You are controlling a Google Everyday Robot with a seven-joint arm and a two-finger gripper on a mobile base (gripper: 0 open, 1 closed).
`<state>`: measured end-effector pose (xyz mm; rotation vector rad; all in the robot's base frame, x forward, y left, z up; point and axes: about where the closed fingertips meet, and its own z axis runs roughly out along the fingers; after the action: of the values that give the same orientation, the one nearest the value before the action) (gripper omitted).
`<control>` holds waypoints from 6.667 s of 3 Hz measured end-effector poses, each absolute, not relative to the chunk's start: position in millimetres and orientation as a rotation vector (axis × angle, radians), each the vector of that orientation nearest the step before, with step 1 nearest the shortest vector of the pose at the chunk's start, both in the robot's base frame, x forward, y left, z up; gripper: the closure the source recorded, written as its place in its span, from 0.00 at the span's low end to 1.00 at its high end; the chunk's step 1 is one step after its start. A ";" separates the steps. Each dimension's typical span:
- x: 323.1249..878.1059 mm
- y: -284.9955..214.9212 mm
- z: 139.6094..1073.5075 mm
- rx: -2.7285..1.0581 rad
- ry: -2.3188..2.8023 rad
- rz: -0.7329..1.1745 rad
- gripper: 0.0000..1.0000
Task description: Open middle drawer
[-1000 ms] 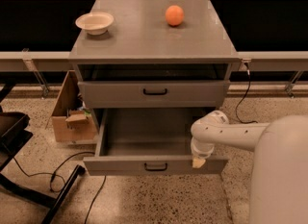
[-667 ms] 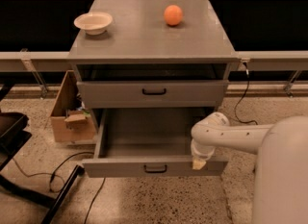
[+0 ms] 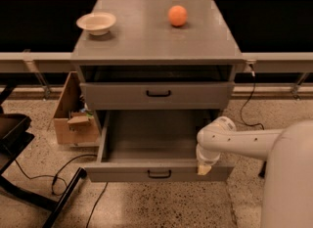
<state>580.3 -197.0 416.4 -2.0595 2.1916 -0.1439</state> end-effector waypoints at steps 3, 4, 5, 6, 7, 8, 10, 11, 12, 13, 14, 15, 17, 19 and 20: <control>567.0 -200.2 424.5 -2.042 2.143 -0.187 1.00; 561.0 -202.4 427.0 -2.045 2.127 -0.200 1.00; 550.8 -206.3 434.4 -2.048 2.097 -0.221 1.00; 550.8 -206.3 434.4 -2.048 2.097 -0.221 1.00; 541.9 -210.6 437.6 -2.053 2.071 -0.237 1.00; 538.0 -211.9 437.9 -2.056 2.059 -0.244 1.00; 532.7 -214.1 439.4 -2.060 2.043 -0.253 0.74; 532.7 -214.1 439.4 -2.060 2.043 -0.253 0.51; 532.7 -214.1 439.3 -2.060 2.043 -0.253 0.28; 532.6 -214.1 439.3 -2.060 2.043 -0.253 0.00; 532.6 -214.1 439.3 -2.060 2.043 -0.253 0.00; 532.7 -208.2 433.2 -2.063 2.058 -0.207 0.00; 442.5 -209.6 400.7 -2.044 2.263 0.010 0.38; 442.8 -209.7 410.5 -2.044 2.264 0.010 0.84; 437.1 -211.0 416.1 -2.048 2.278 0.017 1.00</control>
Offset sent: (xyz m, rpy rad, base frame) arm -0.3758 -0.1404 0.2446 -0.0799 -0.7649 0.5056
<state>437.1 -211.0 416.1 -2.0484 2.2782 0.0165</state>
